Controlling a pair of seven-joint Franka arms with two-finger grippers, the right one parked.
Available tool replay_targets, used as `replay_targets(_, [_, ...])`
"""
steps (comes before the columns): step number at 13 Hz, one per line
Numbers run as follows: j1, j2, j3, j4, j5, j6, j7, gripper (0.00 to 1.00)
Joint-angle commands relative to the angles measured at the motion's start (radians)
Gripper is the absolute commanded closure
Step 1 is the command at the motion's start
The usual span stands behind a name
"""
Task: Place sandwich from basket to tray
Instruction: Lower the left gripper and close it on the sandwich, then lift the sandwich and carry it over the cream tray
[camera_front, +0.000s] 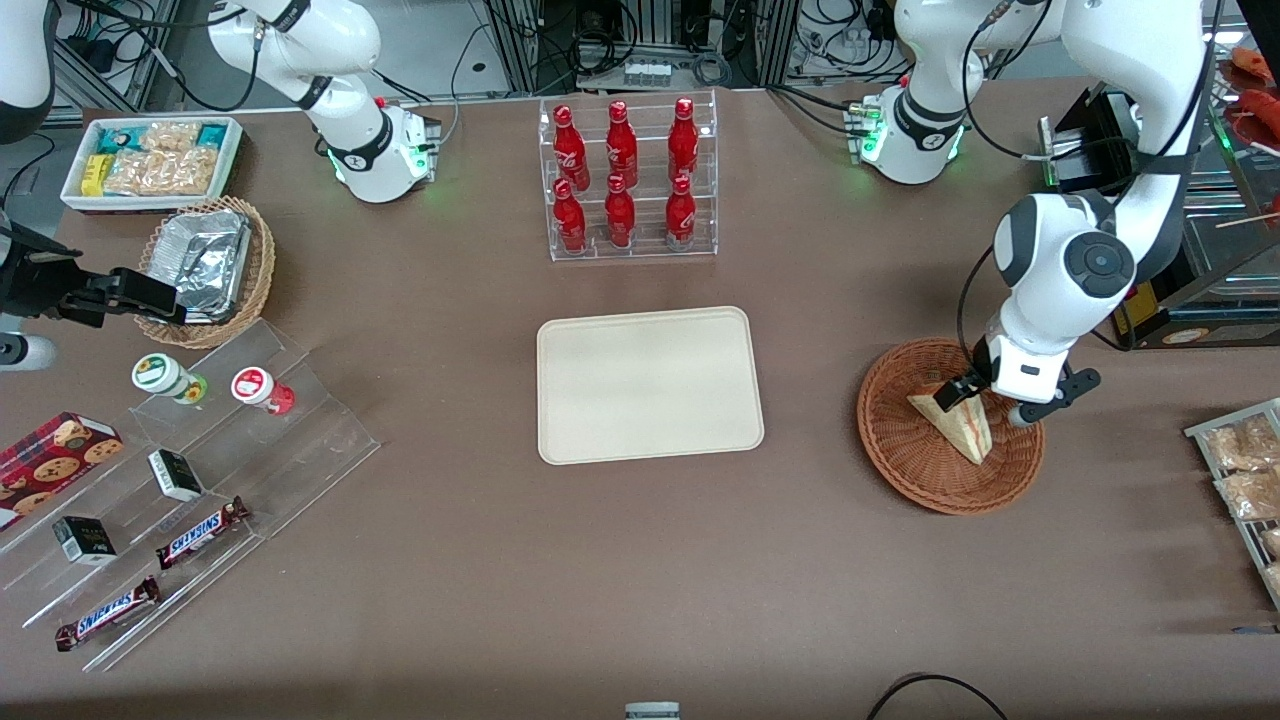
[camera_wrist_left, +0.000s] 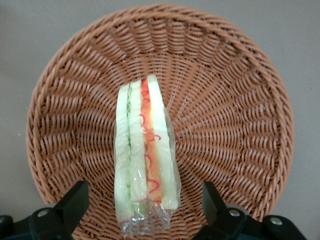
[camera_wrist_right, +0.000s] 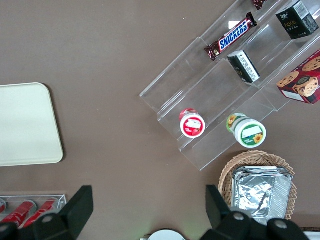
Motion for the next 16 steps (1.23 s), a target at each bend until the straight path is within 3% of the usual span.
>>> replay_targets(1, [-0.001,0.008,-0.004,-0.026,0.016,0.032,-0.030,0.00])
replay_targets(4, [0.000,0.034,-0.004,-0.035,0.016,0.080,-0.030,0.00])
replay_targets(5, [0.000,0.037,-0.004,-0.035,0.016,0.086,-0.030,0.04])
replay_targets(6, [0.000,0.038,-0.004,-0.035,0.016,0.086,-0.030,0.16])
replay_targets(7, [0.002,0.038,-0.004,-0.032,0.016,0.086,-0.036,0.65])
replay_targets(8, [0.002,0.038,-0.004,-0.031,0.016,0.086,-0.039,0.95])
replay_targets(9, [0.003,0.033,-0.004,-0.029,0.016,0.083,-0.037,1.00])
replay_targets(16, [-0.012,-0.044,-0.009,0.006,0.019,0.002,-0.025,1.00])
